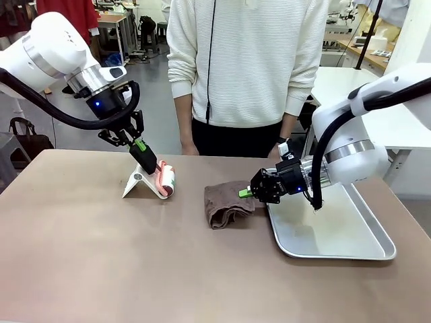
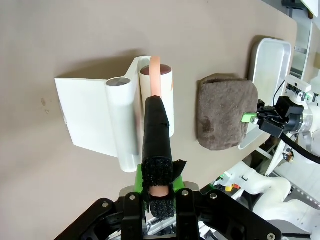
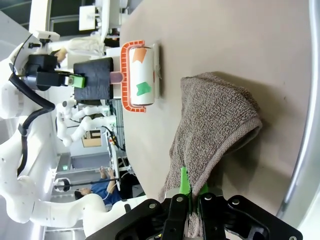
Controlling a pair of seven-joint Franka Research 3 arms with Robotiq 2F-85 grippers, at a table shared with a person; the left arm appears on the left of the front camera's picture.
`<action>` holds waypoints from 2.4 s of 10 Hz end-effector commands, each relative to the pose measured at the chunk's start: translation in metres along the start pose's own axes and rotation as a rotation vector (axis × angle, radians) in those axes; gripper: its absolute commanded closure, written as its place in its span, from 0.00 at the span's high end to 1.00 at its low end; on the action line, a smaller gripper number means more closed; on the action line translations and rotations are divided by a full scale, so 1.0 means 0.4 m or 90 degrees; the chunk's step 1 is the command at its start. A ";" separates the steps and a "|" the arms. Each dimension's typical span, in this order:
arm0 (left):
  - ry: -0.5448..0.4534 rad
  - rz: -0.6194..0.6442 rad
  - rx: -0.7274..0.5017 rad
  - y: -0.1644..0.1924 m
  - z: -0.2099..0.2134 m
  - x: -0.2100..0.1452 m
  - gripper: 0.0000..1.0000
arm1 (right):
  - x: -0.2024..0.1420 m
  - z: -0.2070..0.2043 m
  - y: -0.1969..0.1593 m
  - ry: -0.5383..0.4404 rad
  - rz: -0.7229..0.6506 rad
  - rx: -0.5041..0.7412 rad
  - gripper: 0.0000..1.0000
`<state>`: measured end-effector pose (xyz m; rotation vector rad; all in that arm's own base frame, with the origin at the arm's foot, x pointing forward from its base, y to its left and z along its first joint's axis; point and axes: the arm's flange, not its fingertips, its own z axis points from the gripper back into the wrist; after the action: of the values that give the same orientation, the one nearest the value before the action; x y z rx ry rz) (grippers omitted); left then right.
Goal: Clean the surface of the table.
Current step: Return the Lint Roller and towel to their original positions.
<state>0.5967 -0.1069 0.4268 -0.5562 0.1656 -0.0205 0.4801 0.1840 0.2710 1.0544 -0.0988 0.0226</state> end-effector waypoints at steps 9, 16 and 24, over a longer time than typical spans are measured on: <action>-0.013 0.018 0.022 0.025 0.052 -0.028 1.00 | 0.018 0.017 0.047 0.031 0.023 -0.020 1.00; -0.047 -0.098 -0.005 0.060 0.159 -0.264 1.00 | 0.043 0.113 0.296 0.003 0.070 -0.352 1.00; -0.116 -0.252 -0.308 0.311 0.152 -0.545 1.00 | -0.248 0.559 0.181 -0.057 0.032 0.094 1.00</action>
<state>0.3902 0.0362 0.4559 -0.9797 -0.1029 -0.3273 0.3752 0.0702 0.4371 1.0947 -0.1940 0.0291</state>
